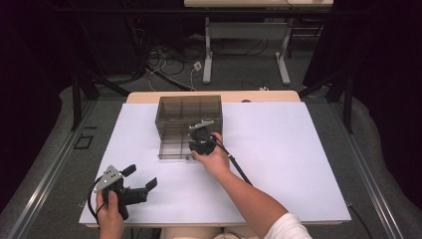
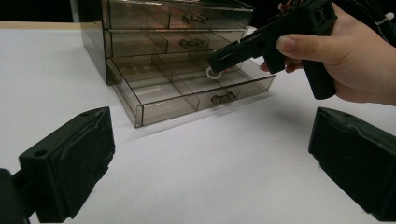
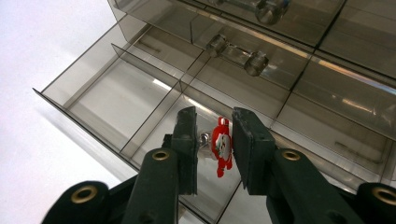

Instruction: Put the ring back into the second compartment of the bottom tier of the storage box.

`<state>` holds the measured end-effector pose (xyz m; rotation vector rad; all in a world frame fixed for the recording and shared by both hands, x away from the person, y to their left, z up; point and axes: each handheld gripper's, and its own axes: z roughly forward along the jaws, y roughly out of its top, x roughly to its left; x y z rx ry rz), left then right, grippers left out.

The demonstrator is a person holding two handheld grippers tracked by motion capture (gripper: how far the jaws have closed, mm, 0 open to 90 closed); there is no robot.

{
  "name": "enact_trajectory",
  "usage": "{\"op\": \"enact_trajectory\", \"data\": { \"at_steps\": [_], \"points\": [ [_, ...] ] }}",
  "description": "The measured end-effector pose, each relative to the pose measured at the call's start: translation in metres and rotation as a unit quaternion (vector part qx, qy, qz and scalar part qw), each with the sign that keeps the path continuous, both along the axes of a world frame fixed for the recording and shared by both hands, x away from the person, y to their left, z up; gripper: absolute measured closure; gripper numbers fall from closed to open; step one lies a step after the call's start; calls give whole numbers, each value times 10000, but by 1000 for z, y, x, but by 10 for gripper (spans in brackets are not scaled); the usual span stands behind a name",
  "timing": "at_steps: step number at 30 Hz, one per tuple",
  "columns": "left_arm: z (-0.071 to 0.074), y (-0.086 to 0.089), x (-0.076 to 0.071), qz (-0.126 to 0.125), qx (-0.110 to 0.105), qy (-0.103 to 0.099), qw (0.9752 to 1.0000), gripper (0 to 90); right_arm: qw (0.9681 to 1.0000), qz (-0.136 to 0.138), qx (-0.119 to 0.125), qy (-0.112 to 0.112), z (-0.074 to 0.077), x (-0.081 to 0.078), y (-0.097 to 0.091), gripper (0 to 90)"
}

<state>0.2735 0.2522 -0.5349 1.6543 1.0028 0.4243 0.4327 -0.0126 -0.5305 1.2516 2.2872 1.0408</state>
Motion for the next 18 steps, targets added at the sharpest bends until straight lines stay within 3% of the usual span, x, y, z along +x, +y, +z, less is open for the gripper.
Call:
{"op": "enact_trajectory", "data": {
  "at_steps": [1,3,8,9,18],
  "points": [
    [0,0,0,0,0,0,10000,5,9999,9,-122,118,1,-1,0,712],
    [0,0,0,-5,7,0,10000,5,10000,9,12,4,-1,0,1,708],
    [0,0,0,-7,2,4,10000,5,9999,47,-56,101,2,-1,0,654],
    [0,0,0,-5,3,7,10000,5,10000,3,-36,-5,2,-1,0,620],
    [0,0,0,-10,10,1,10000,5,9999,-58,111,-89,4,-4,-6,535]
  ]
}}
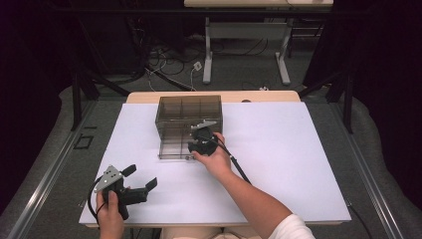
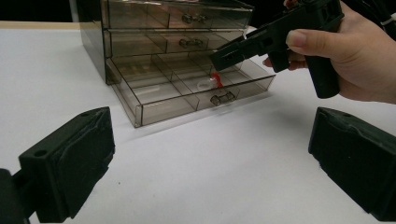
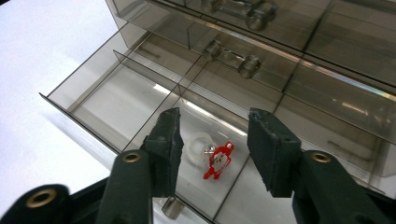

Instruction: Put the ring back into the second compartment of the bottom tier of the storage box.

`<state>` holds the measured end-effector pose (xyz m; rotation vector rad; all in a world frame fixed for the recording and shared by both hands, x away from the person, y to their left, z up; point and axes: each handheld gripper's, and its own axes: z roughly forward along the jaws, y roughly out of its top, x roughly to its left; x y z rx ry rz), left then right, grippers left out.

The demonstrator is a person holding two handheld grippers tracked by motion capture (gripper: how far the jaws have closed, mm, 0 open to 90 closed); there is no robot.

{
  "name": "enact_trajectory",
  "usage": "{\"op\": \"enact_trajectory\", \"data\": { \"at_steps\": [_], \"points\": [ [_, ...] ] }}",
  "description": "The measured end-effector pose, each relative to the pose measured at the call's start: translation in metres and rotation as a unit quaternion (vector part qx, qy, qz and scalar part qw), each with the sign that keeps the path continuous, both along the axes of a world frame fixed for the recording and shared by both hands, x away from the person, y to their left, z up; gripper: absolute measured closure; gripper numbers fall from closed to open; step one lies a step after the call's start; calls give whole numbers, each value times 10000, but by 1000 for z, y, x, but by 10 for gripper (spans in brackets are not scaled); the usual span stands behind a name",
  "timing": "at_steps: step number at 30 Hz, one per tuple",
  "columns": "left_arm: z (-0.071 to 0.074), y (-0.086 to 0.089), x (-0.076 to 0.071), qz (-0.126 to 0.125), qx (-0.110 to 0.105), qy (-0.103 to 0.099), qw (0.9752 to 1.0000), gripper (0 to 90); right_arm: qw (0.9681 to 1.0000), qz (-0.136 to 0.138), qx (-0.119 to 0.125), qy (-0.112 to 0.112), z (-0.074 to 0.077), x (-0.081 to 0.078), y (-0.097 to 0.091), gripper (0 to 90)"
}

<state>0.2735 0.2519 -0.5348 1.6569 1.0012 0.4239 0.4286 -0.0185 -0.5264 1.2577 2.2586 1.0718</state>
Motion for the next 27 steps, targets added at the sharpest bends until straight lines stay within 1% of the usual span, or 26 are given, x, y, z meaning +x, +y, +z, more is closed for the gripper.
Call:
{"op": "enact_trajectory", "data": {
  "at_steps": [2,3,4,5,6,7,10,11,12,13,14,15,16,17,21,23,24,25,26,27],
  "points": [
    [0,0,0,0,3,3,10000,5,10000,-37,-17,44,1,-1,-1,519],
    [0,0,0,0,2,4,10000,5,10000,-27,69,-40,2,-2,-3,508],
    [0,0,0,0,2,4,10000,5,10000,-27,69,-40,2,-2,-3,508],
    [0,0,0,3,4,-4,10000,5,10000,-6,-26,35,5,-5,-5,507],
    [0,0,0,3,4,-4,10000,5,10000,-6,-26,35,5,-5,-5,507],
    [0,0,0,15,-9,-17,10000,5,9999,-28,74,-112,4,-7,-7,507],
    [0,0,0,16,-11,-17,10000,5,9999,-35,52,-81,6,-9,-9,500],
    [0,0,0,14,-9,-17,10000,5,9999,-29,131,-65,6,-12,-12,490],
    [0,0,0,15,-8,-17,10000,5,9999,-29,131,-65,6,-12,-12,490],
    [-1,0,0,16,-16,-7,10000,5,9997,-37,244,-55,7,-16,-15,475],
    [-1,0,0,16,-16,-7,10000,5,9997,-37,244,-55,7,-16,-15,475],
    [-1,0,0,15,-15,-1,10000,5,9992,14,375,-111,7,-19,-18,454],
    [-1,0,0,15,-15,-1,10000,5,9992,14,375,-111,7,-19,-18,454],
    [-1,0,0,15,-12,-3,10000,5,9993,21,368,-108,8,-22,-20,429],
    [-1,-1,0,20,-11,-4,10000,5,9992,44,379,-107,8,-25,-23,409],
    [-1,0,0,20,-8,6,10000,5,9989,53,438,-158,9,-29,-27,371],
    [-1,0,0,20,-10,7,10000,5,9989,53,438,-158,9,-29,-27,371],
    [-1,0,0,27,-16,12,10000,5,9991,49,403,-126,9,-32,-30,340],
    [-1,0,0,30,-15,14,10000,5,9991,49,403,-126,9,-32,-30,340],
    [-1,0,1,38,-12,15,10000,5,9990,76,434,-104,10,-35,-34,316]
  ]
}}
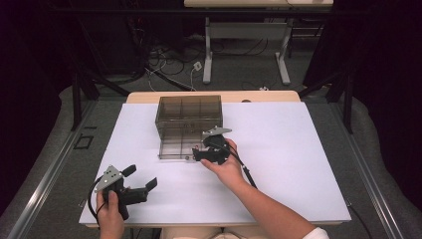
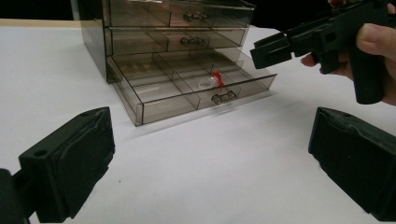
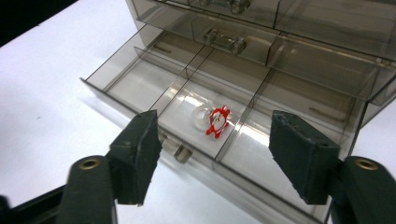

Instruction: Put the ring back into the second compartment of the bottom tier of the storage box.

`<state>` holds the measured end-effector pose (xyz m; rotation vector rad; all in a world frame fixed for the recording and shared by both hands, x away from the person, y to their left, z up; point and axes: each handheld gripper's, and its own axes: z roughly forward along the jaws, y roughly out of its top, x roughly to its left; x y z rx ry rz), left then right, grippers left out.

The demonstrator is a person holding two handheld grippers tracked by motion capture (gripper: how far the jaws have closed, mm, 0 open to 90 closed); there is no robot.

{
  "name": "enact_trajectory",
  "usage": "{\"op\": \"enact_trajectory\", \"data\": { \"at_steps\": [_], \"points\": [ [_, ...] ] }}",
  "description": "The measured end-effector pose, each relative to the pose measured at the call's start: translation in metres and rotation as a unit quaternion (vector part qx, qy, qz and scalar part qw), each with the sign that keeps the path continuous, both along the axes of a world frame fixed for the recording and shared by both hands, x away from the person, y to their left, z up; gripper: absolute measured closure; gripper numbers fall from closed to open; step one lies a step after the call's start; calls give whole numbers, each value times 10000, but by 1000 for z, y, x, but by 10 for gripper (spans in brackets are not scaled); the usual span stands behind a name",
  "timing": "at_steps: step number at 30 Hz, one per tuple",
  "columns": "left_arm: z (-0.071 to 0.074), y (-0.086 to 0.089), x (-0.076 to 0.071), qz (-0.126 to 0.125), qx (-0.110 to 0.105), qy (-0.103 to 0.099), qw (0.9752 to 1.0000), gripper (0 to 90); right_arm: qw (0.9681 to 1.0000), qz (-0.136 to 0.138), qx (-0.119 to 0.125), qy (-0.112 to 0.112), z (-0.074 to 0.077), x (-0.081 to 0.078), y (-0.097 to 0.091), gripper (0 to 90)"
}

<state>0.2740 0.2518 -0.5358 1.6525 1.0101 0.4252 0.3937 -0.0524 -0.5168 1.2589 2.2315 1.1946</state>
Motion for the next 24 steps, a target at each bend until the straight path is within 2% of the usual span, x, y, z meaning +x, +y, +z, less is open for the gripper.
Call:
{"op": "enact_trajectory", "data": {
  "at_steps": [8,11,13,15,17,24],
  "points": [
    [0,0,0,15,-6,15,10000,5,10000,85,-31,23,3,-12,-15,196],
    [0,0,0,23,-6,19,10000,5,9999,88,-69,17,4,-16,-22,177],
    [-1,0,0,25,-6,26,10000,5,10000,72,-9,-26,4,-17,-25,175],
    [-1,0,0,26,-5,26,10000,5,10000,36,-52,31,6,-20,-31,172],
    [-1,0,0,26,-3,26,10000,5,9999,-110,-86,-53,6,-24,-36,172],
    [-1,-1,0,34,7,35,10000,5,9995,-313,40,-88,6,-38,-63,157]
  ]
}}
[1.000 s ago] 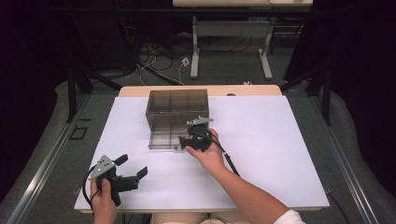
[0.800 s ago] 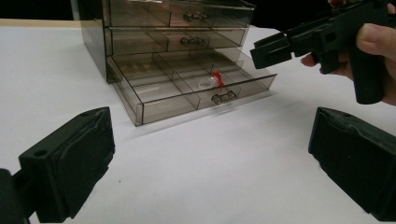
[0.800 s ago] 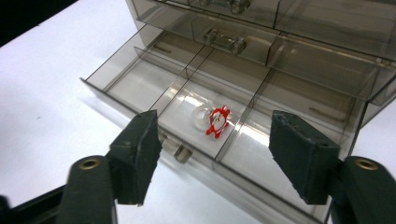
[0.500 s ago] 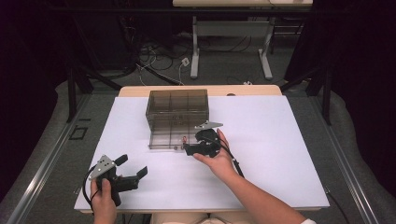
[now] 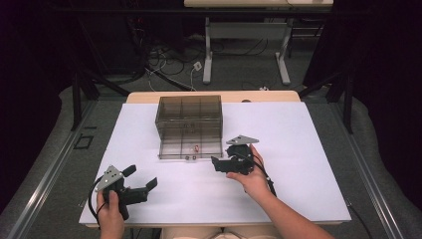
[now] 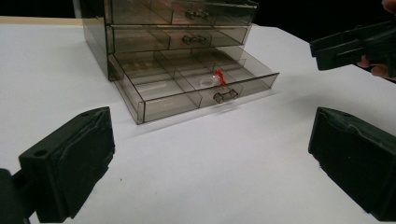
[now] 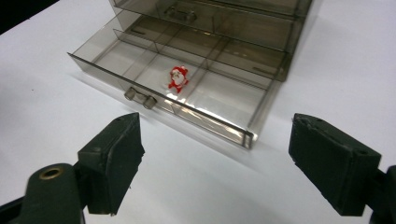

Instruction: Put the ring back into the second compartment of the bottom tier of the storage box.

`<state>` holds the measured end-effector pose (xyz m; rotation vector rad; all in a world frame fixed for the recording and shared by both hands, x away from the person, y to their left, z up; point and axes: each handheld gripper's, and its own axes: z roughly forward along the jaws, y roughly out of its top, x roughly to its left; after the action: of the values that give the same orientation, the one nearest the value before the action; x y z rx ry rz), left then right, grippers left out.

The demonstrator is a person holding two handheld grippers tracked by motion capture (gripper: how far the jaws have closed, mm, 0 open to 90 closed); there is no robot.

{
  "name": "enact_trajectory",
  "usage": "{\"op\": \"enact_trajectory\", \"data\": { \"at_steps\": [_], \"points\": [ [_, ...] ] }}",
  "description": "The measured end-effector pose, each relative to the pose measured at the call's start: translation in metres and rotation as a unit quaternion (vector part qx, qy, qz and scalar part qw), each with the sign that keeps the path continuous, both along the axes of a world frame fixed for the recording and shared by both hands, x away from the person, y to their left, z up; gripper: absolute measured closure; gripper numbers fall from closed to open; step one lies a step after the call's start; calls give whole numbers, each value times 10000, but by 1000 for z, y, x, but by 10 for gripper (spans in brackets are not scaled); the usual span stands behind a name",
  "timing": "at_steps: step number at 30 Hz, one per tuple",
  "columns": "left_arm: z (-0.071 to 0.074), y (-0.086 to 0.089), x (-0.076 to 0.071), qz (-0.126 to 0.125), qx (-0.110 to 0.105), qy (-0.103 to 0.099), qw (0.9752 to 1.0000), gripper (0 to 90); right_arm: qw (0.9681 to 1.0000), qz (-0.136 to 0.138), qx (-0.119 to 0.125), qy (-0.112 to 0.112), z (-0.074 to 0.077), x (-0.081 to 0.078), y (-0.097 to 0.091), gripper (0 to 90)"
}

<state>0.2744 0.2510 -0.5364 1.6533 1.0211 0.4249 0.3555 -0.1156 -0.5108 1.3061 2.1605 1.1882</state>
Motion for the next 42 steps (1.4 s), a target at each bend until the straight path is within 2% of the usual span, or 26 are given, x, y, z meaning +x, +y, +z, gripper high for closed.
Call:
{"op": "enact_trajectory", "data": {
  "at_steps": [1,2,6,9,10,14,20,23,28,37,42],
  "points": [
    [0,0,0,2,0,-1,10000,5,10000,0,0,0,0,0,0,157],
    [0,0,0,-7,33,-5,10000,5,9999,-64,44,-75,-1,-4,-9,152],
    [0,-1,1,-6,36,11,10000,5,9997,-185,96,-91,-1,-11,-24,152],
    [0,-2,1,-6,42,2,10000,5,9996,-239,84,-133,-2,-14,-30,150],
    [0,-3,1,-11,59,5,10000,5,9992,-300,70,-239,-3,-17,-36,148],
    [-1,-3,1,-2,64,20,10000,5,9987,-367,-2,-353,-5,-23,-45,141],
    [-1,-3,0,0,83,27,10000,5,9977,-614,49,-288,-8,-35,-67,120],
    [-1,-4,0,5,93,28,10000,5,9977,-616,83,-263,-8,-37,-73,96],
    [-1,-3,-1,19,102,32,9999,5,9969,-700,-44,-352,-10,-45,-89,66],
    [-1,-3,-1,33,117,36,9999,5,9953,-900,80,-356,-15,-54,-112,12],
    [-1,-3,-1,50,112,42,9999,5,9940,-1018,26,-395,-20,-59,-125,0]
  ]
}}
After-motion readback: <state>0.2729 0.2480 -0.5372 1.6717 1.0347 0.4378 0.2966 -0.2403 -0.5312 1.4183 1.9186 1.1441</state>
